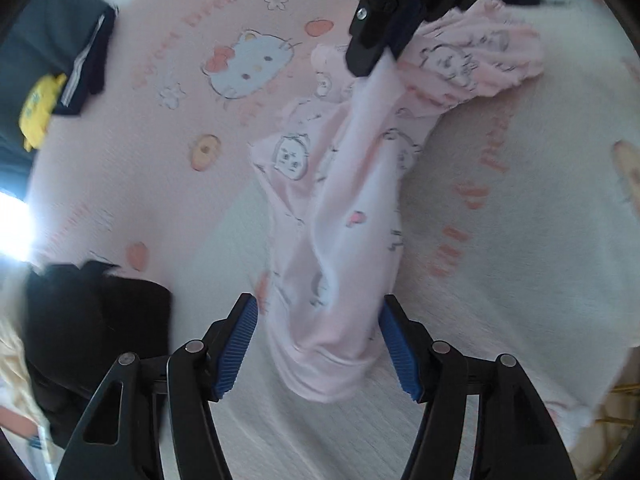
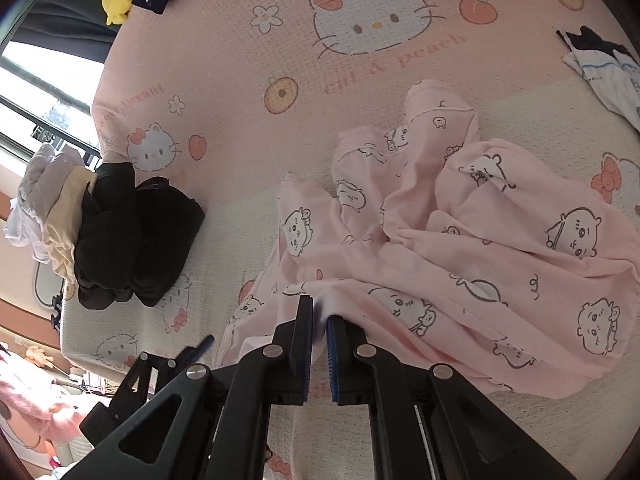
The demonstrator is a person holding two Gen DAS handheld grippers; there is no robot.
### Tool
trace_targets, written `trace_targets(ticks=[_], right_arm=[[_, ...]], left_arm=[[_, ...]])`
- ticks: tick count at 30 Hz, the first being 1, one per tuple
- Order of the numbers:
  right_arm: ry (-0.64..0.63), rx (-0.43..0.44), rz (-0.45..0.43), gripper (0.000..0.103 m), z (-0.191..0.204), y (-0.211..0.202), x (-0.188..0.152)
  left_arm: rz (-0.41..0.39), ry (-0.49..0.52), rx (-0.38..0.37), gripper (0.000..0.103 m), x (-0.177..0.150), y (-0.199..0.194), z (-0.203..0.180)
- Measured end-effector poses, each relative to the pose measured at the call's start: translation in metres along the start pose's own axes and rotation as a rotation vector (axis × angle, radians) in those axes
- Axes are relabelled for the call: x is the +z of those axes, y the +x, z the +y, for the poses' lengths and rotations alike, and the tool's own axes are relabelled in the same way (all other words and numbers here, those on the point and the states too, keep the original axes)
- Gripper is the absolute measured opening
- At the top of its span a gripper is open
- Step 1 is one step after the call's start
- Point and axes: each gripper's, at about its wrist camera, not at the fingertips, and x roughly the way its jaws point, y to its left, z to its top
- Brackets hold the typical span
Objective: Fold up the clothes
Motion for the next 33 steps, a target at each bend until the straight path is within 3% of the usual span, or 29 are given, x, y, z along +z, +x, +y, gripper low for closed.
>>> trace_targets(ticks=[1,2,5,7,9,11,13,18,24,30,33], right_arm=[[-0.005,-0.001,0.001,0.006,0.000,-0.001,0.000],[-0.020,-0.011,0.000,0.006,0.001,-0.001,0.000],[-0.072,-0.048,0.002,0.006,0.005,-0.001,0.000],[-0.112,-0.076,0.007,0.013,0.007,-0.003,-0.001],[-0.154,-0.105,0.019,0.054,0.010,-0.004,-0.002],[-0.205,-0.141,0.033,0.064,0.015,-0.006,-0.005],[-0.290,-0.210,0.033,0.064,0.023,-0.009,-0.010],[-0.619,-0.477,-0.009,0.064,0.051,-0.010,-0.033],[-0.745,-0.479,0.014,0.064,0.064,0.004,-0.049],[-0.881,-0.592,0.081,0.064,0.062,0.034,-0.063],[-0.869,-0.623,0.109,0.064,0.054,0.043,-0.062]], left_arm=[[0.011,0.007,-0.004,0.030,0.003,0.004,0.000],[0.027,0.006,-0.009,0.022,0.002,0.007,-0.001],[0.038,-0.021,-0.018,0.017,0.005,0.008,0.004],[0.033,-0.071,-0.032,0.016,0.007,0.007,0.013],[0.029,-0.120,-0.046,0.016,0.009,0.006,0.022],[0.038,-0.157,-0.071,0.015,0.012,0.006,0.032],[0.047,-0.184,-0.103,0.015,0.015,0.006,0.040],[0.066,-0.194,-0.125,0.016,0.022,0.011,0.053],[0.069,-0.238,-0.164,0.016,0.029,0.014,0.070],[0.085,-0.294,-0.202,0.016,0.027,0.020,0.087],[0.102,-0.336,-0.198,0.016,0.024,0.026,0.097]])
